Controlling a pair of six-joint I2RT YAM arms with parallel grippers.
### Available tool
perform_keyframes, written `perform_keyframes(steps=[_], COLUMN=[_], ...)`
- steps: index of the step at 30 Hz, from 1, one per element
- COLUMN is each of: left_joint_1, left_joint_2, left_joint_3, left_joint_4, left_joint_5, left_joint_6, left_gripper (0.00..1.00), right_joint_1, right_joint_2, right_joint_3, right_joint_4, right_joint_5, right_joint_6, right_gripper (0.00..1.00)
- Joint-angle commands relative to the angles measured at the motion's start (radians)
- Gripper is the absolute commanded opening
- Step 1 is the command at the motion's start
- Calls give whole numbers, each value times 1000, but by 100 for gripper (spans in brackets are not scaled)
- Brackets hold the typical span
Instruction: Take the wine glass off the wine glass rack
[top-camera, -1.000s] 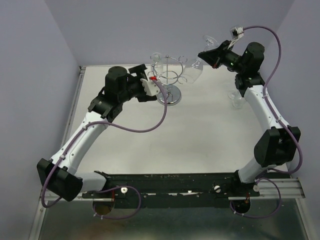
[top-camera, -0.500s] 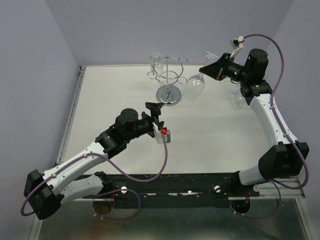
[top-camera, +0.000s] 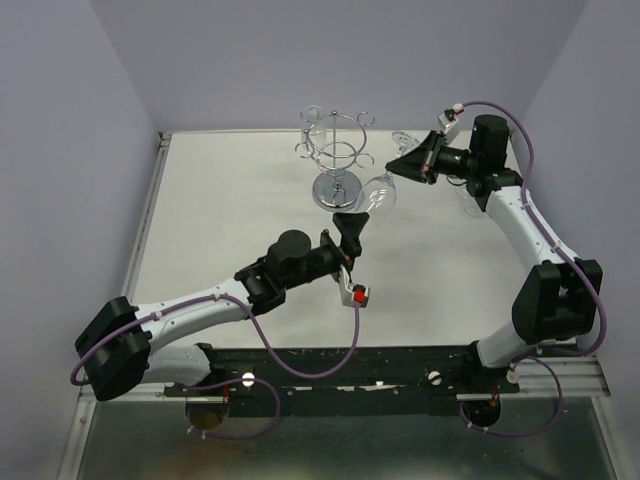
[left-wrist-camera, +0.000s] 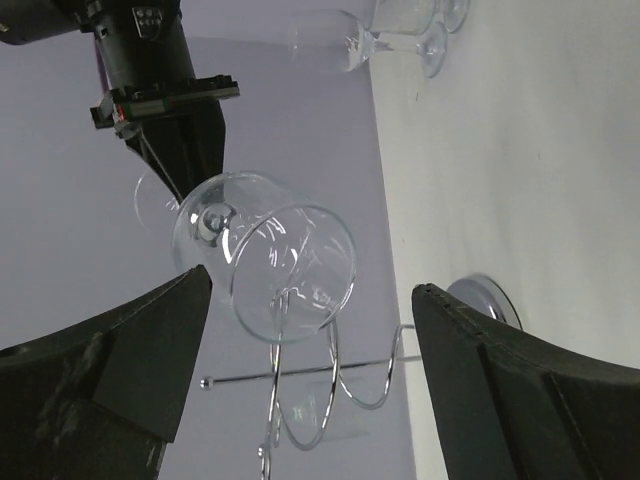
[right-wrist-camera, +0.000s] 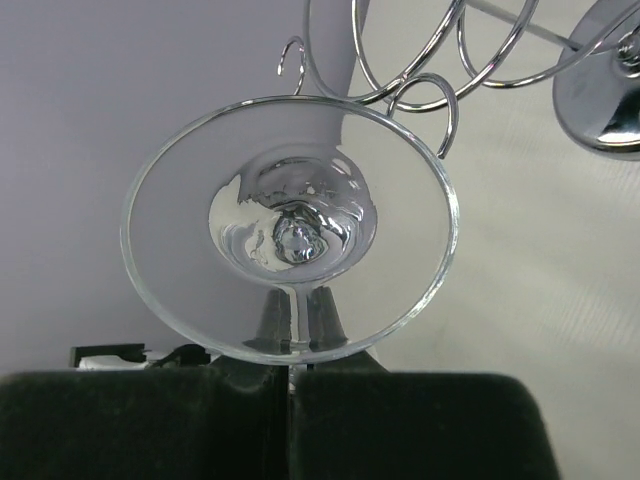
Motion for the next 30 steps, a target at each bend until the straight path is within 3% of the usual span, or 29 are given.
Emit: perform_keyframes(steps=[1,24,30], left_joint_1=[-30,-47,-47], left_joint_2=[49,253,282], left_joint_3=[-9,11,31], left_joint_4=[129,393,407], left_joint_5=[-28,-169,-209], left_joint_6=[79,166,177], left_gripper=[99,98,86], right_joint_1=[1,4,4], right_joint_2=[10,33,30], right_joint_3=[-14,-99,-102], right_joint_4=[26,22,19], right_joint_5=[-48,-76,-67], right_joint_6=[144,198,191], right_gripper=[1,1,1])
